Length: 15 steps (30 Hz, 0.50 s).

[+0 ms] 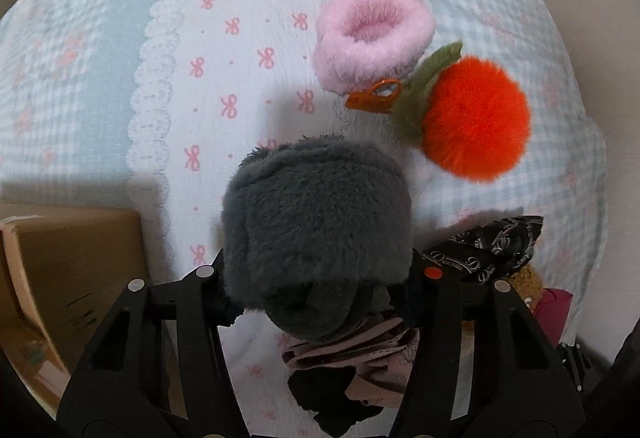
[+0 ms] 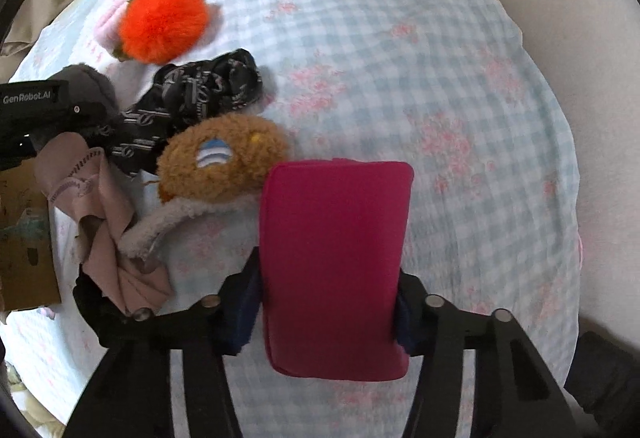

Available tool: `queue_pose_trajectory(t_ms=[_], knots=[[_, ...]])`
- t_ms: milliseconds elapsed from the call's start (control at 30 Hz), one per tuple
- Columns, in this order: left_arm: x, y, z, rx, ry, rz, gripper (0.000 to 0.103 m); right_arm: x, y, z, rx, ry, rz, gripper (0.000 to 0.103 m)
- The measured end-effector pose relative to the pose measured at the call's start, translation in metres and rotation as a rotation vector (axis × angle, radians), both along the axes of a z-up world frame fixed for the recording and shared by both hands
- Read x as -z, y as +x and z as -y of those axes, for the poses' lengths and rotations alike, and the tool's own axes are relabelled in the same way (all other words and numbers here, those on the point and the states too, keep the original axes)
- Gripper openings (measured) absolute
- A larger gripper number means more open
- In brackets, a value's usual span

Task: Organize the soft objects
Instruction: 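Carry the grey hat and pink pouch with both grippers over the cardboard box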

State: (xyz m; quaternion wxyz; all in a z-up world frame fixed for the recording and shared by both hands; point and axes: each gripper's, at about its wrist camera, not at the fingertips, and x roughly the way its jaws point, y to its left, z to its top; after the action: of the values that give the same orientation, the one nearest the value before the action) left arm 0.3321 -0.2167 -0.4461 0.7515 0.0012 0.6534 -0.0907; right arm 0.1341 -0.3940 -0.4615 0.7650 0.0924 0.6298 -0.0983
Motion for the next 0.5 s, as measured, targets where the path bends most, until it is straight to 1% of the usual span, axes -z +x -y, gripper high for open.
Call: queue_pose_trajectory(t_ms=[67,267,367,400,467,500], knots=[[-0.006,0.001,-0.005,-0.008,-0.002,0.013,0.052,-0.005,-0.002,0.002,0.007,0.01,0.013,0.044],[-0.046,-0.01,-0.013,-0.013,-0.004,0.082,0.052,-0.038,-0.011,0.011,0.026,0.01,0.063,0.042],[-0.075,-0.019,-0.021,-0.02,-0.011,0.123,0.052,-0.058,-0.017,0.015,0.033,0.006,0.095,0.042],[-0.082,-0.024,-0.019,-0.023,-0.013,0.133,0.052,-0.071,-0.017,0.013,0.034,0.003,0.107,0.042],[-0.096,-0.03,-0.016,-0.03,-0.016,0.15,0.052,-0.088,-0.018,0.011,0.03,-0.003,0.129,0.042],[-0.108,-0.036,-0.017,-0.032,-0.019,0.163,0.052,-0.097,-0.019,0.01,0.027,-0.008,0.143,0.042]])
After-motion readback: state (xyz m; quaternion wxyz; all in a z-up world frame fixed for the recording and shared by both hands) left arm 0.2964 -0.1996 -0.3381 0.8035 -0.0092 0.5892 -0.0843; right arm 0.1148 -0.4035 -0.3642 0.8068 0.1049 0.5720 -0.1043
